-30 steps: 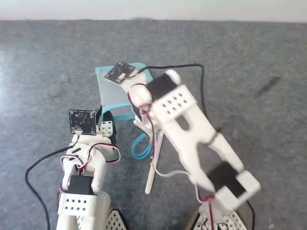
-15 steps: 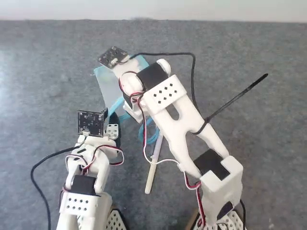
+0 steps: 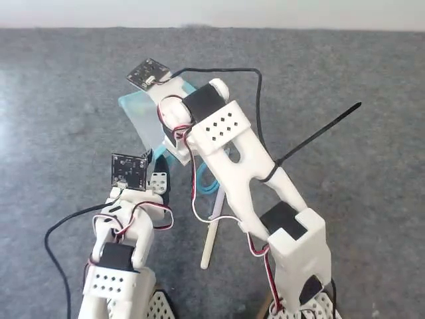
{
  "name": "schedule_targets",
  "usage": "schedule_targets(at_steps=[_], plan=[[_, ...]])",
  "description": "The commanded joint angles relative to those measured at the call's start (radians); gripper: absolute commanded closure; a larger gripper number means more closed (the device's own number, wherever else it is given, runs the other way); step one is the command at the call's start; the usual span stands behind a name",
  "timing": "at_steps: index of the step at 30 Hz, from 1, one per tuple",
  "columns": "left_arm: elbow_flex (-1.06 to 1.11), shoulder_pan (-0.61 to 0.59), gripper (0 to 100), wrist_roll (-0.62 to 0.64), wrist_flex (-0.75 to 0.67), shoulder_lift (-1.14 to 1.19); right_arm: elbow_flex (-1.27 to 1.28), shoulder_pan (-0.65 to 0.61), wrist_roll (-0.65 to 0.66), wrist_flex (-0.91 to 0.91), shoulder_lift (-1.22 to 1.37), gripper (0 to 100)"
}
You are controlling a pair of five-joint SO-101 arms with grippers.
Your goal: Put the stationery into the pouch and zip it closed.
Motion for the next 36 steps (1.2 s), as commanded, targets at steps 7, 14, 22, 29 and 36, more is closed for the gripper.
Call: schedule_targets(at_steps=[7,14,22,29,36], plan=[[-0.008,0.023,99,-0.017,-0.017,-0.012,-0.095,0.018,0.000,0.036,-0.225,70.6],[-0.012,0.017,99,-0.017,-0.017,-0.012,0.224,0.022,0.032,0.035,-0.495,70.5],[-0.021,-0.112,99,-0.009,-0.080,-0.014,1.083,0.022,-0.044,-0.285,-0.857,70.5],[-0.074,-0.256,99,0.020,-0.080,-0.006,1.554,-0.030,-0.172,-0.645,-0.961,70.6],[-0.079,-0.287,99,0.020,-0.081,-0.006,1.571,-0.183,-0.566,-0.693,-0.862,70.5]])
